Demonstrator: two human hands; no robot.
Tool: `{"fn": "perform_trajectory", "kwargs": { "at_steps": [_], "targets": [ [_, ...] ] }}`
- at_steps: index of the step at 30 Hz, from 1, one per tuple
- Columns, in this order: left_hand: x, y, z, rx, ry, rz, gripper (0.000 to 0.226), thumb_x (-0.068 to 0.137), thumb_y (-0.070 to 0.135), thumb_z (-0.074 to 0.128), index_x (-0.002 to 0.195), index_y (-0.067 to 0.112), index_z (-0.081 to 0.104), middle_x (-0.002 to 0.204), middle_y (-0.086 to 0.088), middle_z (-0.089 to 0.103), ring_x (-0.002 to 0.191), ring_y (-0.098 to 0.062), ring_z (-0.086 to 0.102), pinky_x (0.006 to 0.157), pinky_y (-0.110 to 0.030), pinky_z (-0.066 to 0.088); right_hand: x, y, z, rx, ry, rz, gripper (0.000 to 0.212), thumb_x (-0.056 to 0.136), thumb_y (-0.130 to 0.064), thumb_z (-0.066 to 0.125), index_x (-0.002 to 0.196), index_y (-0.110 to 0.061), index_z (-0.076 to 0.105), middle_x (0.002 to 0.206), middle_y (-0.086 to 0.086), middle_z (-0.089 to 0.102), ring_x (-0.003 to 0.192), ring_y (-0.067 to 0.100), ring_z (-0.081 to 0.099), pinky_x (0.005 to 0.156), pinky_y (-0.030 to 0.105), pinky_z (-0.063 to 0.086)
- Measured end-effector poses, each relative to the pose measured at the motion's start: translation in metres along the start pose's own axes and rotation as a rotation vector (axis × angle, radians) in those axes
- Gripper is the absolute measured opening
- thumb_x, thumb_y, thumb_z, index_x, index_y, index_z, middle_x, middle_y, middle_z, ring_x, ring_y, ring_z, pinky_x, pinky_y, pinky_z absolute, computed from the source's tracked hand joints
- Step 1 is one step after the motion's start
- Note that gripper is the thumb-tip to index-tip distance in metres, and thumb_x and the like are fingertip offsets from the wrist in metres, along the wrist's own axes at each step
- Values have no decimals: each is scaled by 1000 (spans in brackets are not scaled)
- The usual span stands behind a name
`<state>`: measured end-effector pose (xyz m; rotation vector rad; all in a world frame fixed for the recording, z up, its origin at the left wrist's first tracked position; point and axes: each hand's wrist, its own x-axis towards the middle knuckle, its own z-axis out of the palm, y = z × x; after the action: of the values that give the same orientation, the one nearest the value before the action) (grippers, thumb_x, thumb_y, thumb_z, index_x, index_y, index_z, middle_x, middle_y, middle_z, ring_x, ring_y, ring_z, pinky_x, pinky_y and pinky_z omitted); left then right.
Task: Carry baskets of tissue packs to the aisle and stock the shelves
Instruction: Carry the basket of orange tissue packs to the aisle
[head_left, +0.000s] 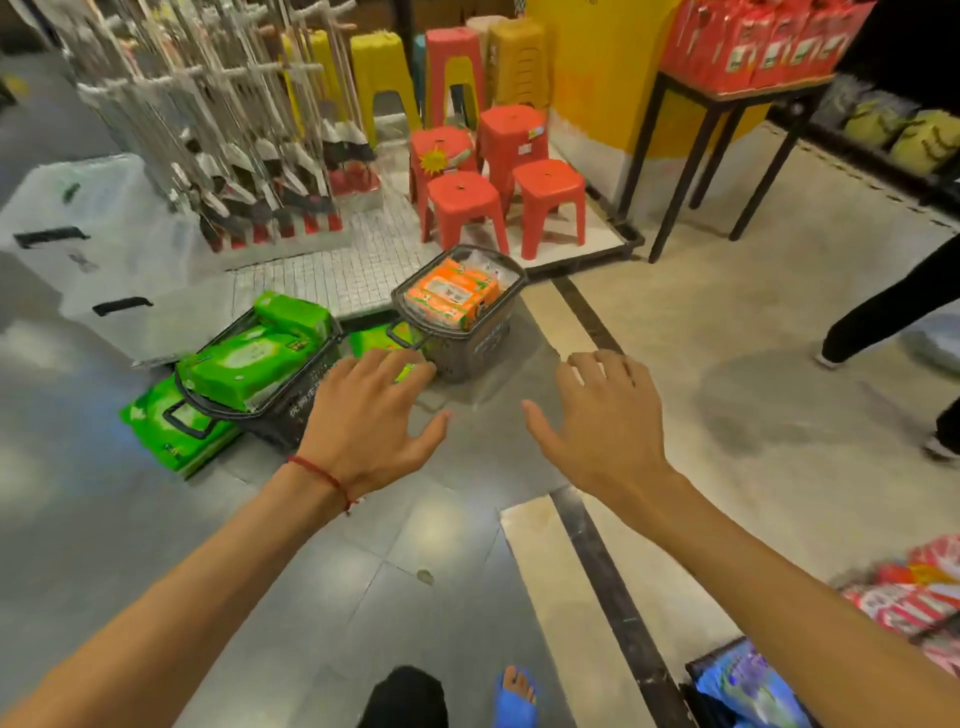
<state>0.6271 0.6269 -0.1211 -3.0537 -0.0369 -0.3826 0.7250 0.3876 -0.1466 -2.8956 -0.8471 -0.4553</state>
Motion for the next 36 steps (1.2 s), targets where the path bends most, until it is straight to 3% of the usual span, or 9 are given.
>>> {"fn": "perform_trajectory", "kwargs": {
  "at_steps": [8, 17, 26, 36],
  "targets": [
    [136, -100, 83, -20, -33, -50, 55, 90, 63, 42, 117, 21, 66, 117, -1, 66, 103, -27, 61, 80, -40, 47, 175, -8, 87, 16, -20, -18, 57, 98, -63, 38, 111, -17, 70, 108, 6, 70, 107, 31, 61, 95, 45, 44],
    [320, -246, 144, -26, -53, 19, 51, 91, 60, 47, 120, 22, 64, 116, 1, 66, 100, -26, 60, 79, -41, 47, 366, -26, 167, -14, -21, 83, 48, 97, -57, 48, 105, -17, 73, 106, 4, 73, 103, 29, 64, 89, 43, 46],
    [490, -330, 226, -30, -80, 130, 49, 88, 55, 54, 121, 20, 64, 117, 0, 67, 98, -28, 61, 80, -42, 46, 523, -6, 264, -16, 3, 129, 41, 94, -51, 51, 101, -17, 73, 102, 4, 71, 101, 29, 62, 90, 43, 44],
    [675, -388, 307, -36, -194, 208, 52, 91, 56, 53, 129, 22, 61, 123, 1, 65, 107, -27, 60, 81, -41, 49, 667, 44, 356, 26, -84, 238, 39, 96, -43, 53, 107, -13, 74, 112, 9, 72, 108, 33, 63, 94, 45, 46]
  ]
}}
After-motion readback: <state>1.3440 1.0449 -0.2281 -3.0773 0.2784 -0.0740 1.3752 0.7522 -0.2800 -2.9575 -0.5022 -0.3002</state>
